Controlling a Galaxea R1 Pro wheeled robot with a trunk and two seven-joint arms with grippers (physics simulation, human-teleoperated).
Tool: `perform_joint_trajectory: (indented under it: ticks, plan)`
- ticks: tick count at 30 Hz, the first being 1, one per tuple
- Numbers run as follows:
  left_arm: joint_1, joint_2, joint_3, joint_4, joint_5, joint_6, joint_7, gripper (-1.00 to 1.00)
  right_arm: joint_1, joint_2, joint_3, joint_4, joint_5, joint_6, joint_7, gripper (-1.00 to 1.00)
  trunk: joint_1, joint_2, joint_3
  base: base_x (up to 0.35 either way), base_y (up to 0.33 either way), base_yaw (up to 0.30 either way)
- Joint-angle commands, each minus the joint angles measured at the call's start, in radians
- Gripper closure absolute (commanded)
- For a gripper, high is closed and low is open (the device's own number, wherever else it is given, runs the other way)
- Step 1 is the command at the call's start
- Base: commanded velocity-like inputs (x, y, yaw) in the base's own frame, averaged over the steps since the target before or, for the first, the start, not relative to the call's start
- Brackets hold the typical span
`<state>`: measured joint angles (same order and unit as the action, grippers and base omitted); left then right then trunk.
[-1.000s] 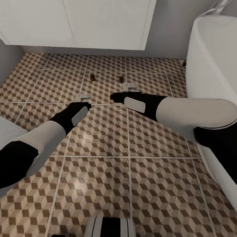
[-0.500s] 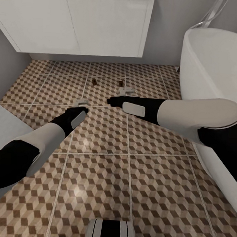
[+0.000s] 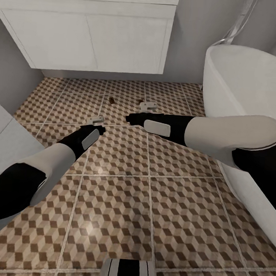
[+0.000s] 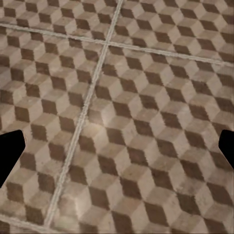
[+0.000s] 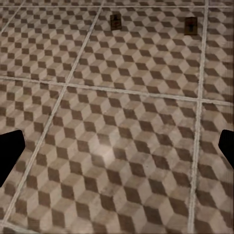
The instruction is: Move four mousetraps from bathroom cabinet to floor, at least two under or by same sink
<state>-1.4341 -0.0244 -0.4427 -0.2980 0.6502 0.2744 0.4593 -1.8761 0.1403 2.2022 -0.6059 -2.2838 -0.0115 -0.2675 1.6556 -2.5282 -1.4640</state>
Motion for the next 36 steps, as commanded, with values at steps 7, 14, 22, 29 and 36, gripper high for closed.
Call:
perform_joint_trajectory:
  ticks: [7,14,22,29,36]
  plan:
    - [0.0,-0.001,-0.009,0.001,0.018,0.005,0.004,-1.0,0.002,-0.018,0.005,-0.003,-0.003,-0.007,-0.002,-1.0,-0.004,0.001,0.026,-0.296,0.0,0.0]
    - [0.0,-0.005,-0.01,0.015,0.019,0.005,0.004,-1.0,0.025,-0.05,0.006,-0.003,-0.003,-0.009,-0.001,-1.0,-0.007,0.003,0.053,-0.086,0.0,0.0]
    - [0.0,-0.005,-0.01,0.059,0.02,0.003,0.004,-1.0,0.034,-0.062,0.006,-0.003,-0.003,-0.01,-0.001,-1.0,-0.011,0.005,0.084,-0.013,0.0,0.0]
    - [0.0,-0.004,-0.01,0.131,0.02,-0.025,-0.033,-1.0,0.053,-0.063,0.006,-0.003,-0.003,-0.011,-0.001,-1.0,-0.014,0.007,0.111,-0.002,0.0,0.0]
    - [0.0,-0.004,-0.01,0.207,0.02,-0.079,-0.098,-1.0,0.081,-0.064,0.006,0.0,-0.003,-0.016,-0.001,-1.0,-0.017,0.008,0.139,0.0,0.0,0.0]
